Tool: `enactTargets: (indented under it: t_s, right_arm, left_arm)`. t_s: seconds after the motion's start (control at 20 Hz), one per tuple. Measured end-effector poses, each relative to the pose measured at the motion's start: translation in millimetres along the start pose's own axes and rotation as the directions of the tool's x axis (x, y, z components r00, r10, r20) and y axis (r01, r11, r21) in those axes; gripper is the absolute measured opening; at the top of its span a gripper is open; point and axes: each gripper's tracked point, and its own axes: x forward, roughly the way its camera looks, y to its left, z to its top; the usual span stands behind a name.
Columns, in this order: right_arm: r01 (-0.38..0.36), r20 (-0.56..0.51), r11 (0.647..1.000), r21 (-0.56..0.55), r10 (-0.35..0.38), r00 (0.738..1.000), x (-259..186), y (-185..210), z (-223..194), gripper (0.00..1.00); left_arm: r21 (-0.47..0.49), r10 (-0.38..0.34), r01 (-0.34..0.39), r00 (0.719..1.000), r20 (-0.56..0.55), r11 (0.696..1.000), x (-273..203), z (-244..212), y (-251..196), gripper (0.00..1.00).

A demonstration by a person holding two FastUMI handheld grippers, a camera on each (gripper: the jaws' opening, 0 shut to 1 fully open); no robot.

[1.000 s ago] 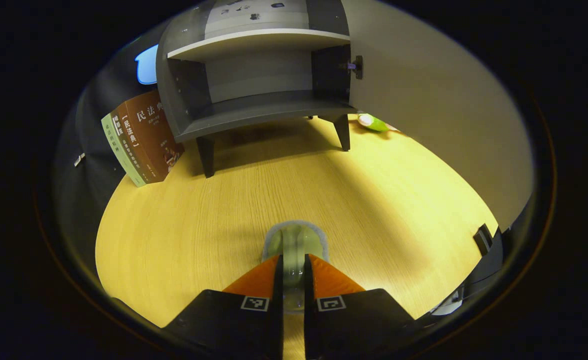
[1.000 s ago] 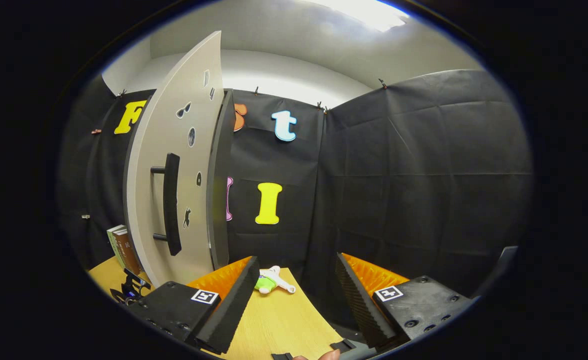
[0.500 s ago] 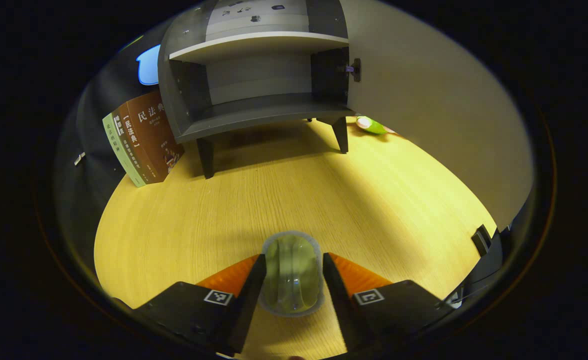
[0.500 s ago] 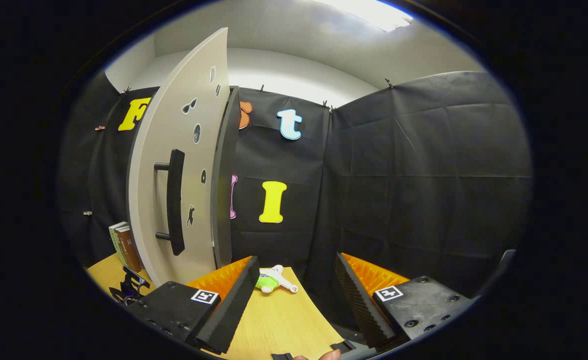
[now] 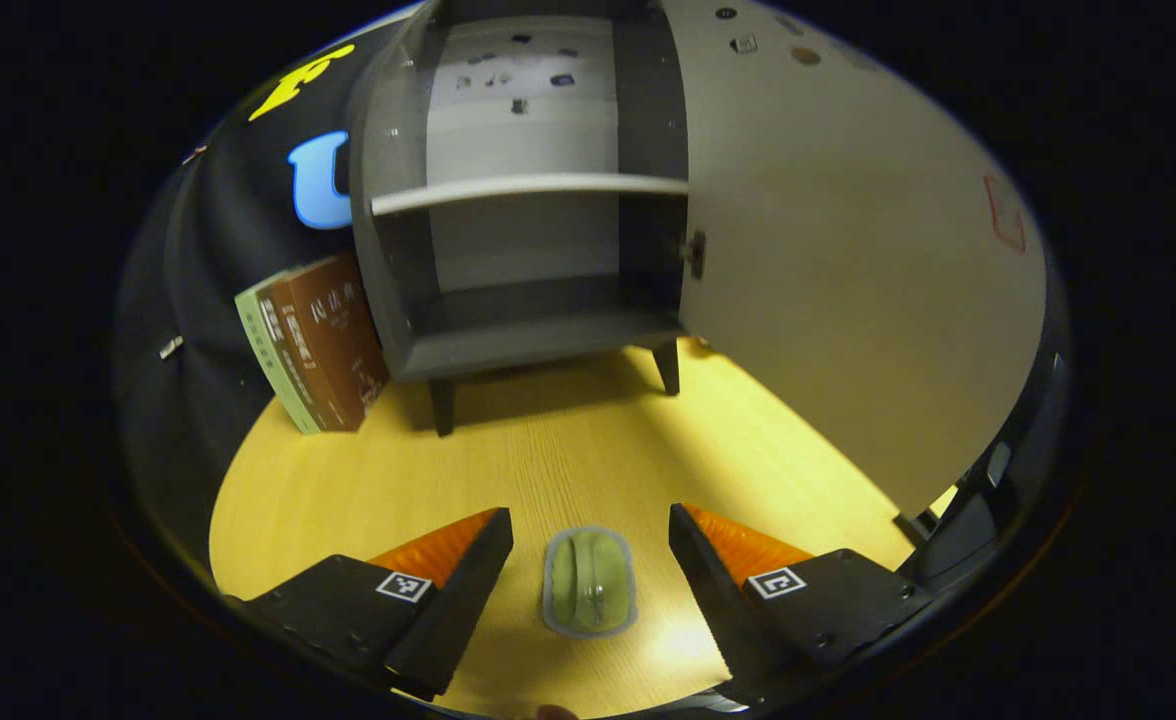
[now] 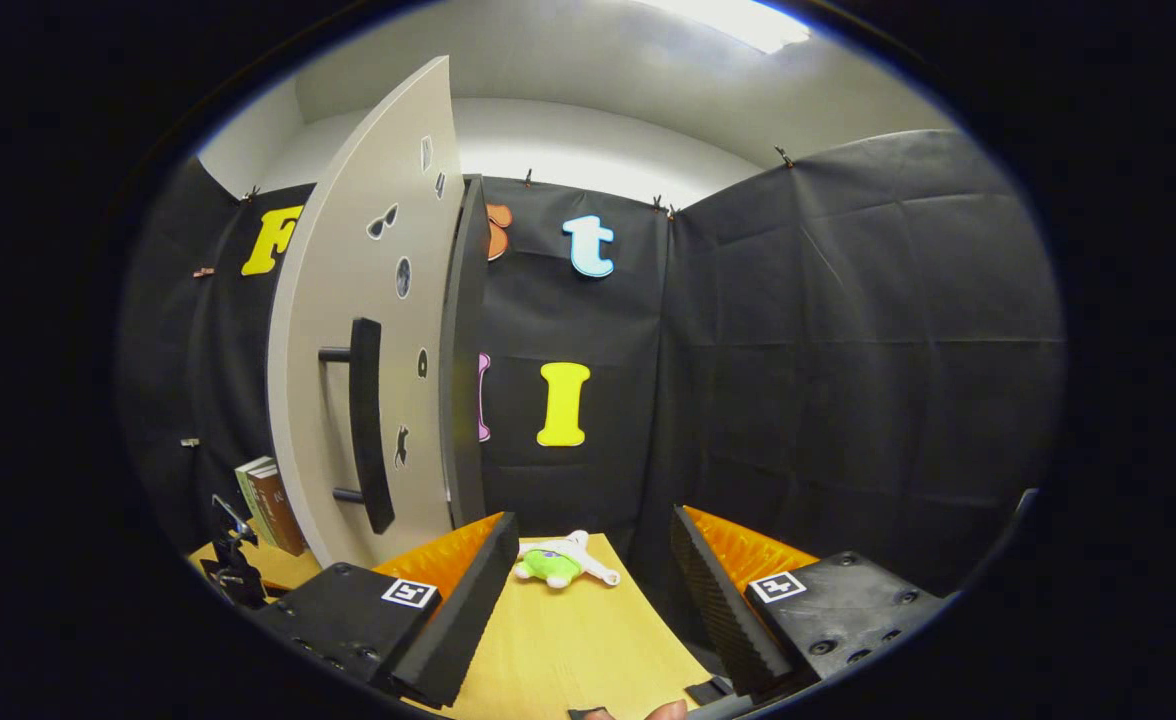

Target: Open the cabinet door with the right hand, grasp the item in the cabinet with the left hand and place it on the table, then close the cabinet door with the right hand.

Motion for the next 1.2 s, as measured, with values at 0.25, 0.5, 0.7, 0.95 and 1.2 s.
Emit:
enactTargets:
  t_s: [0.25, 0.5, 0.7, 0.95, 1.2]
  right_arm:
    - [-0.056, 0.016, 0.998, 0.043, 0.055, 0.998, 14.3, 27.3, 16.8, 0.97]
    - [-0.089, 0.030, 0.994, 0.059, 0.087, 0.996, 26.1, 51.7, 28.3, 0.97]
    - [-0.098, 0.036, 0.994, 0.045, 0.097, 0.995, 27.2, 64.8, 31.8, 0.97]
    - [-0.052, 0.036, 0.998, 0.022, 0.052, 0.998, 24.9, 67.3, 32.1, 0.95]
    - [-0.010, 0.034, 1.000, 0.025, 0.009, 0.999, 25.9, 76.4, 30.7, 0.95]
  left_arm:
    - [-0.039, 0.040, -0.033, 0.979, 0.202, 0.999, -66.6, 98.6, 23.7, 0.99]
    - [-0.102, 0.091, -0.063, 0.951, 0.294, 0.993, -122.7, 156.7, 57.7, 0.98]
    - [-0.098, 0.157, -0.130, 0.924, 0.350, 0.987, -166.6, 189.9, 93.6, 0.98]
    - [-0.099, 0.176, -0.149, 0.906, 0.384, 0.984, -200.4, 208.7, 114.4, 0.98]
    - [-0.107, 0.185, -0.154, 0.892, 0.413, 0.982, -219.5, 215.2, 134.6, 0.98]
